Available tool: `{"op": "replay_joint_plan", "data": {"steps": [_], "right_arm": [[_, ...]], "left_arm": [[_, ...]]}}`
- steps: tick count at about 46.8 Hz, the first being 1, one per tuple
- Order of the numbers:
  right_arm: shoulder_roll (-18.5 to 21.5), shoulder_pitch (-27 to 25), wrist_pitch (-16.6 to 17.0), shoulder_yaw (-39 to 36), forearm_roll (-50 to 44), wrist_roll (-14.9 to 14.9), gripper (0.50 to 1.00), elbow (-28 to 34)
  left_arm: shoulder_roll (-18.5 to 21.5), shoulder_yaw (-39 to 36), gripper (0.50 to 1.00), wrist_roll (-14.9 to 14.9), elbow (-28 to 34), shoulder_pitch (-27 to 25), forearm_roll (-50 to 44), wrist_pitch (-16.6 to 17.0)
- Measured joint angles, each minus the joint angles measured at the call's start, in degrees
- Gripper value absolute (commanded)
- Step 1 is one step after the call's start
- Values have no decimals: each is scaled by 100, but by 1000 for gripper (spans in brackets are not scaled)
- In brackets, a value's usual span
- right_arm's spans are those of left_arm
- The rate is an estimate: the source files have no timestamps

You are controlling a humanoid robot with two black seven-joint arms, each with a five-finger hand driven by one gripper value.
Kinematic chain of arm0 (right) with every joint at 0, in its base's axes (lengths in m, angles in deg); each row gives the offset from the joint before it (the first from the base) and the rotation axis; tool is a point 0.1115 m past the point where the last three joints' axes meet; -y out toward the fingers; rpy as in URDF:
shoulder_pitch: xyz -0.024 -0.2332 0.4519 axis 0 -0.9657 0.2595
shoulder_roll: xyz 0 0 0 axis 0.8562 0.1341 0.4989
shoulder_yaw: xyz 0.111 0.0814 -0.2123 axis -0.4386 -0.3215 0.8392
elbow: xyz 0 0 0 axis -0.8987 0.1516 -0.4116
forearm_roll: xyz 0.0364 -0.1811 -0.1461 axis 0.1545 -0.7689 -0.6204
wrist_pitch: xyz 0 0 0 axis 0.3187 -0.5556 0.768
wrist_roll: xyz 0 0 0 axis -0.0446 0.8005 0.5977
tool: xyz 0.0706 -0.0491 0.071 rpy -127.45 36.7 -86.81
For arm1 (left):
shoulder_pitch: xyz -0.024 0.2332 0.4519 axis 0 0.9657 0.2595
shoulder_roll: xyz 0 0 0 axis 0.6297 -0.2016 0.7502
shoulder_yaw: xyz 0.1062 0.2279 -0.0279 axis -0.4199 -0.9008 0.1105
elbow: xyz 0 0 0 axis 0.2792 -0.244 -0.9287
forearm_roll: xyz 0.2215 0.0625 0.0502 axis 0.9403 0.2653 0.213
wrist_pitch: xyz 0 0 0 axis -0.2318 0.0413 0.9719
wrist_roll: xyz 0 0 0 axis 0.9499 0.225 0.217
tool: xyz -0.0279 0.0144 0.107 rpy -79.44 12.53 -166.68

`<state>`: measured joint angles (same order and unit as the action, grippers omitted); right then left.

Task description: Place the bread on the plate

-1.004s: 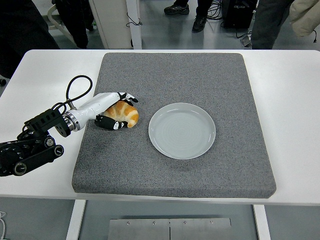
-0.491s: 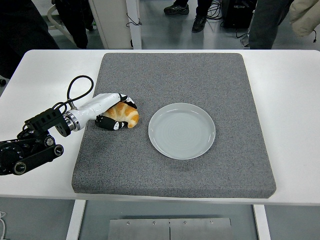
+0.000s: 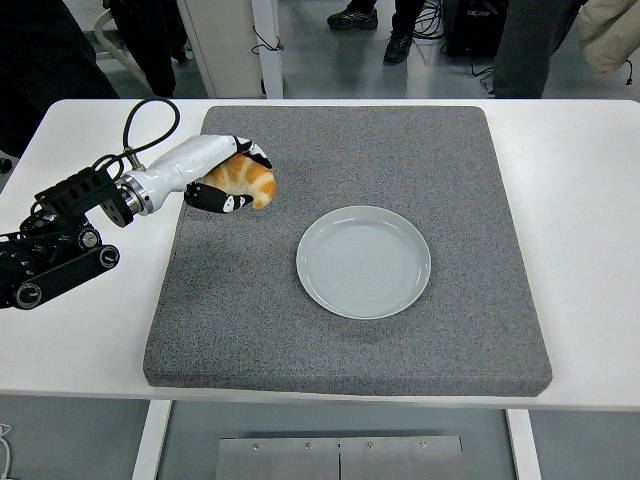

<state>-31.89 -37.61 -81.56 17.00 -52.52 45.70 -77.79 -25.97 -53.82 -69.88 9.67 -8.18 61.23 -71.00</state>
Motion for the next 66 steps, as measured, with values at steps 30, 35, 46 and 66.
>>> {"op": "replay_joint_plan", "data": {"steps": [30,35,46,66], "right_arm": [[0,0,0,0,0,0,1000,8],[0,0,0,0,0,0,1000,9],[0,-1,0,0,0,0,1000,9],[0,0,0,0,0,0,1000,9]], "left_arm": [[193,-5,500,0,1,-1137,-11,-35],[173,-5,500,0,0,-1149,-14,-36],[-127,3,500,-4,6,-1223,-14,-36],[-1252,-47,500,-34,90,-1381,93,-27]]}}
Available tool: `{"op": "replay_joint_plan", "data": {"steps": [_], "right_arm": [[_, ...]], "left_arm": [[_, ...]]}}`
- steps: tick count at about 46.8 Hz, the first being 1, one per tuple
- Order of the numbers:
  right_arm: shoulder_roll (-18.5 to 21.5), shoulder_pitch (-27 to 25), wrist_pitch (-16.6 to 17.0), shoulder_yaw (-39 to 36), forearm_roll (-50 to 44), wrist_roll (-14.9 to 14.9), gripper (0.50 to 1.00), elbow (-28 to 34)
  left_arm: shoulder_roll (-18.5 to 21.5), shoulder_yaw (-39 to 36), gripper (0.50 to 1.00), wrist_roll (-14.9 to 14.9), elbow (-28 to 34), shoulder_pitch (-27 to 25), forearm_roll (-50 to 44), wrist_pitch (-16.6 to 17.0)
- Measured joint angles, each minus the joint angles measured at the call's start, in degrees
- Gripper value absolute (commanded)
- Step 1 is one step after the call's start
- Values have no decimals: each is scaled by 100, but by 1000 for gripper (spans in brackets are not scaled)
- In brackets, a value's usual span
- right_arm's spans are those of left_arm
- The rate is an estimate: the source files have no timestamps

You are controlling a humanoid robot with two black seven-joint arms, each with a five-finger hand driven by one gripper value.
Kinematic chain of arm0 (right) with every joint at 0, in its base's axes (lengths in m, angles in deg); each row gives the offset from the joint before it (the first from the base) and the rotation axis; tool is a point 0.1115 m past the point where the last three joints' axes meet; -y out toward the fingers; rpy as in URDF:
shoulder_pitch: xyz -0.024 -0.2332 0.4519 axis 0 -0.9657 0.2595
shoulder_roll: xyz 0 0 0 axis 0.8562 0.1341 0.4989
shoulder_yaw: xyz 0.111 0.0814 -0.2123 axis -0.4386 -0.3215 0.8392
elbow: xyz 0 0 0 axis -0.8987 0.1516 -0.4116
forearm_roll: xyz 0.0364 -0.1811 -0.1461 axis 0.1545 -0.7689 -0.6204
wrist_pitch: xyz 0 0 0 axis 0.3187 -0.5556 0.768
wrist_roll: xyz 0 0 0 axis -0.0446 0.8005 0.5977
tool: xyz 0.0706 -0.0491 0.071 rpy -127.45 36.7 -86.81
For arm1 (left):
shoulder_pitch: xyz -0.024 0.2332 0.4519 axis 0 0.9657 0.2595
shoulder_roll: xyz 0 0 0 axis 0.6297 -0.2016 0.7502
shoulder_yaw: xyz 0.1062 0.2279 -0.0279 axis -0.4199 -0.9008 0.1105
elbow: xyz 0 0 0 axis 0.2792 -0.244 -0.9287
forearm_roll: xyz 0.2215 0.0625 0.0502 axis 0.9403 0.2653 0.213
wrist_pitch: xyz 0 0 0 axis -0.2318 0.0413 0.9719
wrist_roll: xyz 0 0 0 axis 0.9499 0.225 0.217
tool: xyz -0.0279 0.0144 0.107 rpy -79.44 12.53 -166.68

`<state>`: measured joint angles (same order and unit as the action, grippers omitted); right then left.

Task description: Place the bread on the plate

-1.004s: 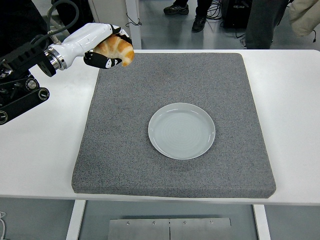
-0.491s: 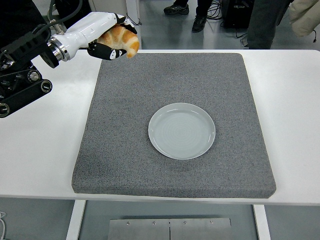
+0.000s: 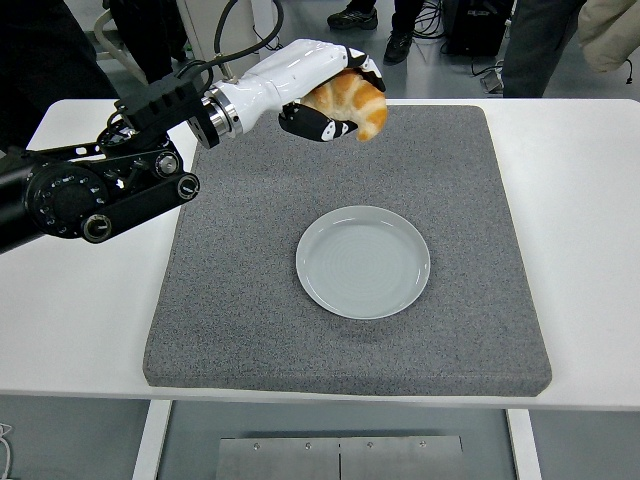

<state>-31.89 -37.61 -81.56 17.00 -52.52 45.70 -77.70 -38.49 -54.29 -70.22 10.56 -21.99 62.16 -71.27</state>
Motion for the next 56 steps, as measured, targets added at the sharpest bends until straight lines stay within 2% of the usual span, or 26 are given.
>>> {"op": "replay_joint_plan", "data": {"steps": [7,14,35,56], "right_arm": [[0,1,0,0,0,0,1000,0],[0,2,0,0,0,0,1000,0],[0,0,0,0,0,0,1000,0],[0,0,0,0,0,0,1000,0]], "left_arm": [[-236,-324,500,50,20,-14,85,15],[-372,-413,500,306,34,136,105,58],[-402,-980,500,812,17,785,112,545],[-402,-1027,500,853,-167,1233,113,626]]}}
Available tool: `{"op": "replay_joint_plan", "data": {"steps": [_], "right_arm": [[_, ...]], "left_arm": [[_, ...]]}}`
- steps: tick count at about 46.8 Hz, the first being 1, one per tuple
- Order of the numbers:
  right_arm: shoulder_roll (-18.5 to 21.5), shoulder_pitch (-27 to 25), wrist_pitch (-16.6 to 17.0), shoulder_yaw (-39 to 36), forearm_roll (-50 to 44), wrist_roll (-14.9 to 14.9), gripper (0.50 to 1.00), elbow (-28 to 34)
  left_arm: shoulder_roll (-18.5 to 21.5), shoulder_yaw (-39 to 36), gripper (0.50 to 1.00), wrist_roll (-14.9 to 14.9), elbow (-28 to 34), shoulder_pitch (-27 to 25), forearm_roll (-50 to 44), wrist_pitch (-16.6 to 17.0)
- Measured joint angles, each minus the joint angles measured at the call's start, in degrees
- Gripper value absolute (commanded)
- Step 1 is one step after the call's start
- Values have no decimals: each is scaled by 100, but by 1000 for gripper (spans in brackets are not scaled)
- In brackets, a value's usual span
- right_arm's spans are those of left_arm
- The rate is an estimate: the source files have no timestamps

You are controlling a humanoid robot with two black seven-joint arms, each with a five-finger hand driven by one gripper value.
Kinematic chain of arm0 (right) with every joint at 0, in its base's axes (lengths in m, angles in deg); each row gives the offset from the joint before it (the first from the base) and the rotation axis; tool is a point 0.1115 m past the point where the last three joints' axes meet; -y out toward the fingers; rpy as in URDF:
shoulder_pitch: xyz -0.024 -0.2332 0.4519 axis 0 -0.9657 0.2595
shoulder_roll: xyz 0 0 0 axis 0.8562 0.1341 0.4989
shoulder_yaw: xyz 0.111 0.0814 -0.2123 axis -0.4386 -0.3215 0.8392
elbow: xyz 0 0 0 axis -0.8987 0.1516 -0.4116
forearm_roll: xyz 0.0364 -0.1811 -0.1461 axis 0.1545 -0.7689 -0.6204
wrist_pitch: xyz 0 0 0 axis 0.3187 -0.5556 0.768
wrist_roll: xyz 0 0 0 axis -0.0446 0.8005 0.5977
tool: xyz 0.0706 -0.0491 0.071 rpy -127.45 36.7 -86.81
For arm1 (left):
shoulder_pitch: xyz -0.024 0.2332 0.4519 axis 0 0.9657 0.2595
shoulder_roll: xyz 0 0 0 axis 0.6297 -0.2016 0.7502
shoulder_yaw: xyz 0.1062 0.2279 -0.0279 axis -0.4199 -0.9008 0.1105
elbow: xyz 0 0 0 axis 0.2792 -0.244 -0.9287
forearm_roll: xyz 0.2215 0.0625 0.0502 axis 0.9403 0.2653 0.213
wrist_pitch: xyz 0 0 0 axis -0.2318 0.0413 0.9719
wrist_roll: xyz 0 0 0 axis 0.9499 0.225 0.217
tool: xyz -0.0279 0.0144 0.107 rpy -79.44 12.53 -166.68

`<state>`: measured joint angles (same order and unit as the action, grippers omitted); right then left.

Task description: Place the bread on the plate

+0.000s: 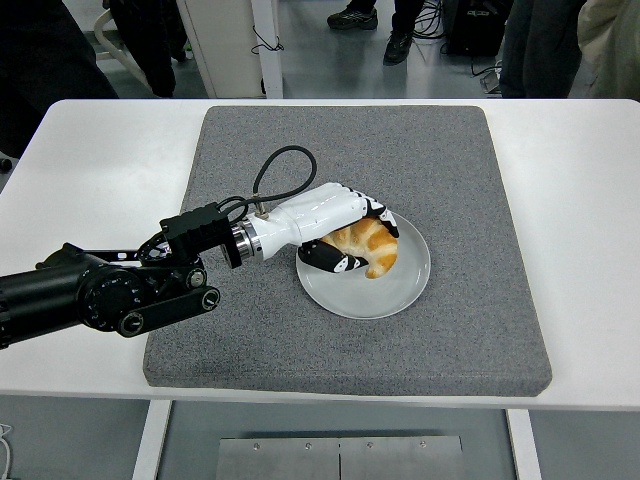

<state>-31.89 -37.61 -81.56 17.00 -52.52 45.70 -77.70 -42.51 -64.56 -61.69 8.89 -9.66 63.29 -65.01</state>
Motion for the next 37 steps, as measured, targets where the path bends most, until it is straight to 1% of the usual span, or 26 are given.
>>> {"op": "replay_joint_plan", "data": {"steps": [13,25,37], "right_arm": [[0,0,0,0,0,0,1000,0],[0,0,0,0,0,0,1000,0],[0,0,0,0,0,0,1000,5]], "left_arm": [[-8,-2,500,0,-185,212,-8,-1],[-19,6,500,0,-230,254,-22,-10],[-254,19,500,0,-465,262,-120,-10]]}}
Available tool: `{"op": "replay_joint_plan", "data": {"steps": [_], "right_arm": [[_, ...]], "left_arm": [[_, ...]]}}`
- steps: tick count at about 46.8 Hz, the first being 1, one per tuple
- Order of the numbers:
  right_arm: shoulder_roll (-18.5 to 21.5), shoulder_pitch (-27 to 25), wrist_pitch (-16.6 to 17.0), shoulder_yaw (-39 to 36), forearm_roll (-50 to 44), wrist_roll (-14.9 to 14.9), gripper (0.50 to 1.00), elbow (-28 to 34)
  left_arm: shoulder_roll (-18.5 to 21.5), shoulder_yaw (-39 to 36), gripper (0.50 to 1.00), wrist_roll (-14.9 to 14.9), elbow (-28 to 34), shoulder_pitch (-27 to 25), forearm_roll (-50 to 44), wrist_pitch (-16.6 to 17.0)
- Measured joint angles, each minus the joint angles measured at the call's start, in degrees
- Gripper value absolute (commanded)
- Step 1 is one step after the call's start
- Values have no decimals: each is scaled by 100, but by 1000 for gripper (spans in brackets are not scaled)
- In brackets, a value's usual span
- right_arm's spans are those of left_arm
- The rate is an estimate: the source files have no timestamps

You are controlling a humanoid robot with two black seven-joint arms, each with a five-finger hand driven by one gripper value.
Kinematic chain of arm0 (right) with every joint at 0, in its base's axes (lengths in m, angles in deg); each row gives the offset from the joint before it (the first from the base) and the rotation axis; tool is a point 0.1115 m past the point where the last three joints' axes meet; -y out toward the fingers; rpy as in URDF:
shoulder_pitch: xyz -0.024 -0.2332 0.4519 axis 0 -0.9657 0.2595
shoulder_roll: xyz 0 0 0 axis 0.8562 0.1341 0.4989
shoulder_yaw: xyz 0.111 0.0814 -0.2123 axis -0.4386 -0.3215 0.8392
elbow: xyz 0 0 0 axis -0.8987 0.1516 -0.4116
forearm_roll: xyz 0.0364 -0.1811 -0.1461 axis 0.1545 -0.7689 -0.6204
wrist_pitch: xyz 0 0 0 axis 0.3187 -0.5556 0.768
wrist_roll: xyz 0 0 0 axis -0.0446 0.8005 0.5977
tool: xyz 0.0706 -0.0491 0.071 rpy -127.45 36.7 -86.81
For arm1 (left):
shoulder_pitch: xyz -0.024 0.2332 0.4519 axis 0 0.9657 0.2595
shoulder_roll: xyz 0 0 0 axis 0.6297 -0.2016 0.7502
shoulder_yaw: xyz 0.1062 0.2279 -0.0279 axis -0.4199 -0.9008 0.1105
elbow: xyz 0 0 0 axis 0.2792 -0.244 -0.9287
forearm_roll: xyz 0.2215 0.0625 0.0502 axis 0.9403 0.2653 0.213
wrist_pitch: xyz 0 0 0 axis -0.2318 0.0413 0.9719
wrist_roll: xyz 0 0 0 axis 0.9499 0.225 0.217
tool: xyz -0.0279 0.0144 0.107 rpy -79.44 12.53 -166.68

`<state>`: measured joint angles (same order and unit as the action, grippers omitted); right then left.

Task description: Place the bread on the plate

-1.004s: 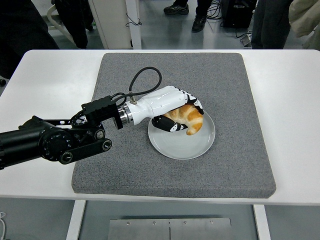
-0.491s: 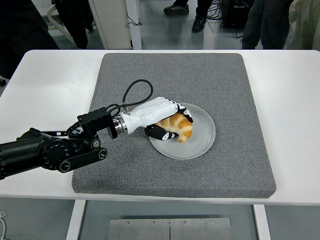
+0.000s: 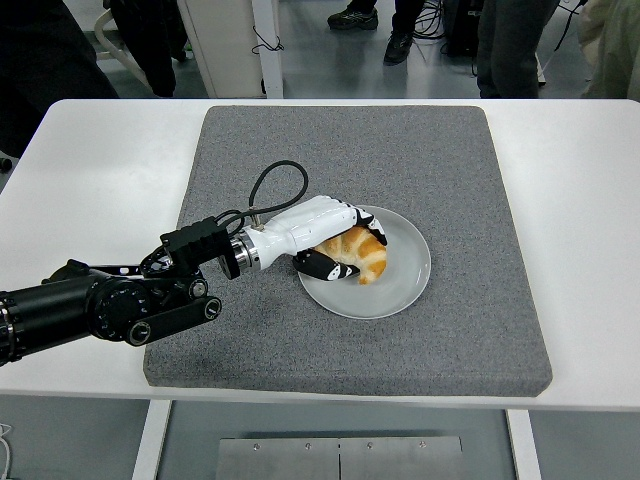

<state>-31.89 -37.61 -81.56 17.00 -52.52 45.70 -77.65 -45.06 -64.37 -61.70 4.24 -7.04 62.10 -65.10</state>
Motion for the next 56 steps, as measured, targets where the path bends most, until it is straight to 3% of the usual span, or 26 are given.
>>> {"op": "replay_joint_plan", "data": {"steps": [21,27,32,43,56], "right_arm": [[0,0,0,0,0,0,1000,4],[0,0,0,0,0,0,1000,4],[0,0,0,0,0,0,1000,4],[0,0,0,0,0,0,1000,4],[0,0,0,0,0,0,1000,4]], "left_arm": [[-113,30,505,-9,-53,112,-149,5],[-114,25,635,-9,-57,114,-323,7],[-114,16,707,-9,-57,124,-346,8],[-115,24,796,-9,-57,172,-355,8],[-114,65,848,-2,-57,194,-355,7]]}}
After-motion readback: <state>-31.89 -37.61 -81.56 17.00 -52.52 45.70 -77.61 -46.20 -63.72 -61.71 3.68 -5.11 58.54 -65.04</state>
